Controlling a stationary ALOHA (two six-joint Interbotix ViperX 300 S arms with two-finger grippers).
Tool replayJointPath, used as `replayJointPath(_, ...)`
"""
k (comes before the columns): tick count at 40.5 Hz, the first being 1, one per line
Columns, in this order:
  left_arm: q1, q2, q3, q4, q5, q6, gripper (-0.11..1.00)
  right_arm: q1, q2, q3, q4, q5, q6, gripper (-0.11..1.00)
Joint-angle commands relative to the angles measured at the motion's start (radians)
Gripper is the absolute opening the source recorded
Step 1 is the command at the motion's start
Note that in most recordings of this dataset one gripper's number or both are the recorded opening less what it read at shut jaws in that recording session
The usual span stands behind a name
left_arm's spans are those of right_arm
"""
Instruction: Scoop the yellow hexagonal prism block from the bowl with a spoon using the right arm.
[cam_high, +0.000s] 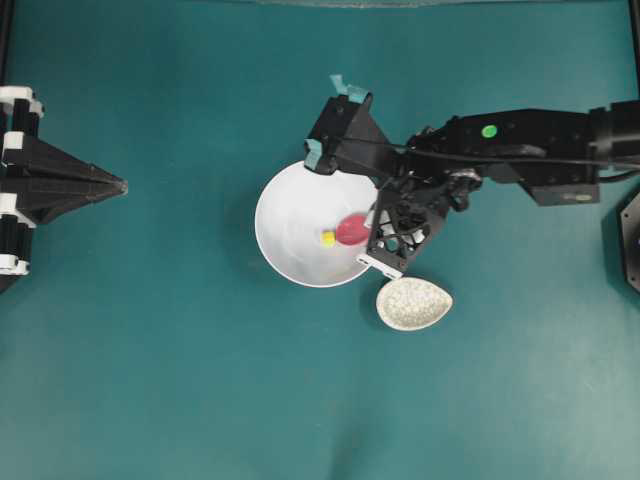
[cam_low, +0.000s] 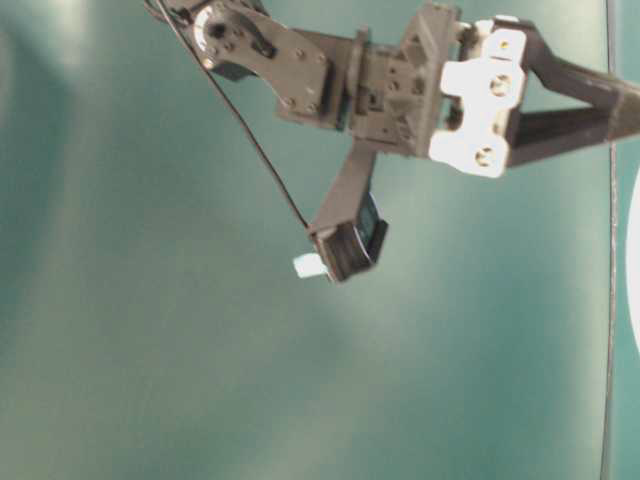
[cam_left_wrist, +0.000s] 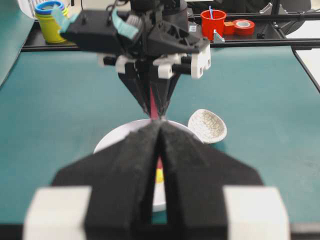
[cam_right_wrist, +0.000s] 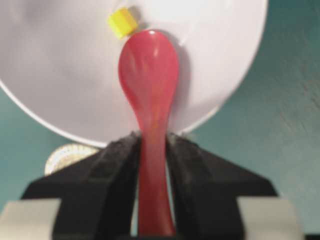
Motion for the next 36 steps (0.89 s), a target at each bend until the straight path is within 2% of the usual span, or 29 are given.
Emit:
replayJointPath(1,0.002,0.008,-0.026,0.002,-0.011,0.000,-0.01,0.000,0.000,-0.031,0.000,-0.025,-0.002,0.23)
replayJointPath(18,0.002,0.005,-0.026,0.002,-0.012,-0.003,-0.01,0.000,0.035,-0.038,-0.008,-0.118,-0.011,0.23)
replayJointPath(36,0.002,0.005,-0.026,0.002,-0.012,-0.006,-0.01,0.002,0.038,-0.037,-0.052,-0.255,-0.021,0.23)
